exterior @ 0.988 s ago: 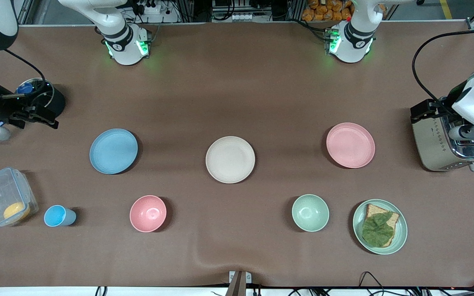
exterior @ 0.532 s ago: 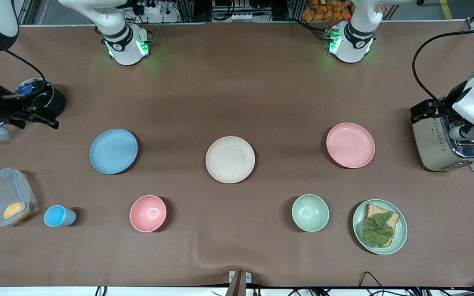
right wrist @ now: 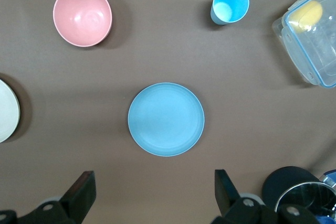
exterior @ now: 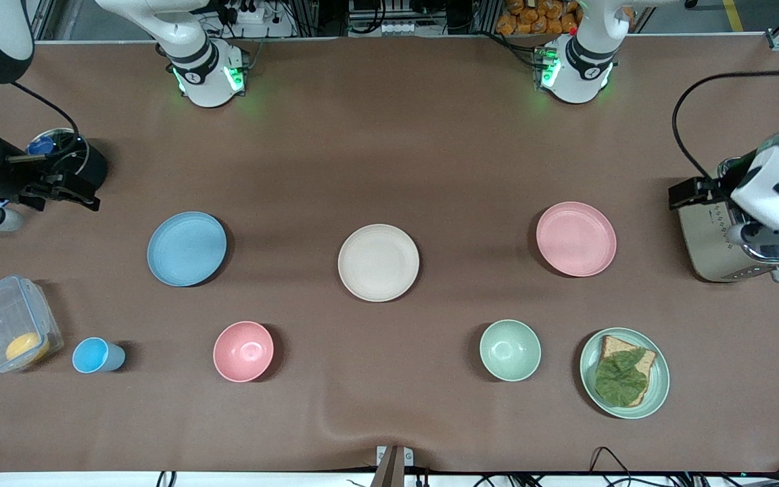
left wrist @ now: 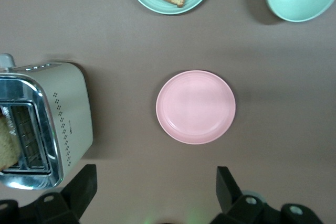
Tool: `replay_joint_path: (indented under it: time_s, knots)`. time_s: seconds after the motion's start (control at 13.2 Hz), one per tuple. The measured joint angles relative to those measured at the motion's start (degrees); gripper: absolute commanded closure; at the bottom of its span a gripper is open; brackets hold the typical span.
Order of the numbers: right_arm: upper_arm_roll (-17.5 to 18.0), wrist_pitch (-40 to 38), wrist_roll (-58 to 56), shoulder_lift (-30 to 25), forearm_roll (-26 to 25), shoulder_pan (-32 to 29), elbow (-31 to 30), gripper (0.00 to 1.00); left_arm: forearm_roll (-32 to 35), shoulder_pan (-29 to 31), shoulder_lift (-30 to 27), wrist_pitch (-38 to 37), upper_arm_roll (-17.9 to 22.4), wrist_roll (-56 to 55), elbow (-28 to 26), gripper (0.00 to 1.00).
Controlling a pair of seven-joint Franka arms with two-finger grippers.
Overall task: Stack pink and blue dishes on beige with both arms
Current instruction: 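Reach the right gripper to the blue plate while the left gripper reaches the pink plate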
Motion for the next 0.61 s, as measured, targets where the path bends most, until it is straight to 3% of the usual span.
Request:
replay_joint_path:
  time_s: [0.3,0.61]
  knots:
    - [0.0,-1.9,0.1,1.6,0.0,1.2,-0.2,0.00,-2.0,2.4,2.1,9.3,0.0,0.8,-7.9,0.00]
    - [-0.5,0.5,-1.3,8.0,0.0,1.0,-2.1,0.00,-7.5,6.9,2.2,18.1,0.1,7.3,-16.6,0.00]
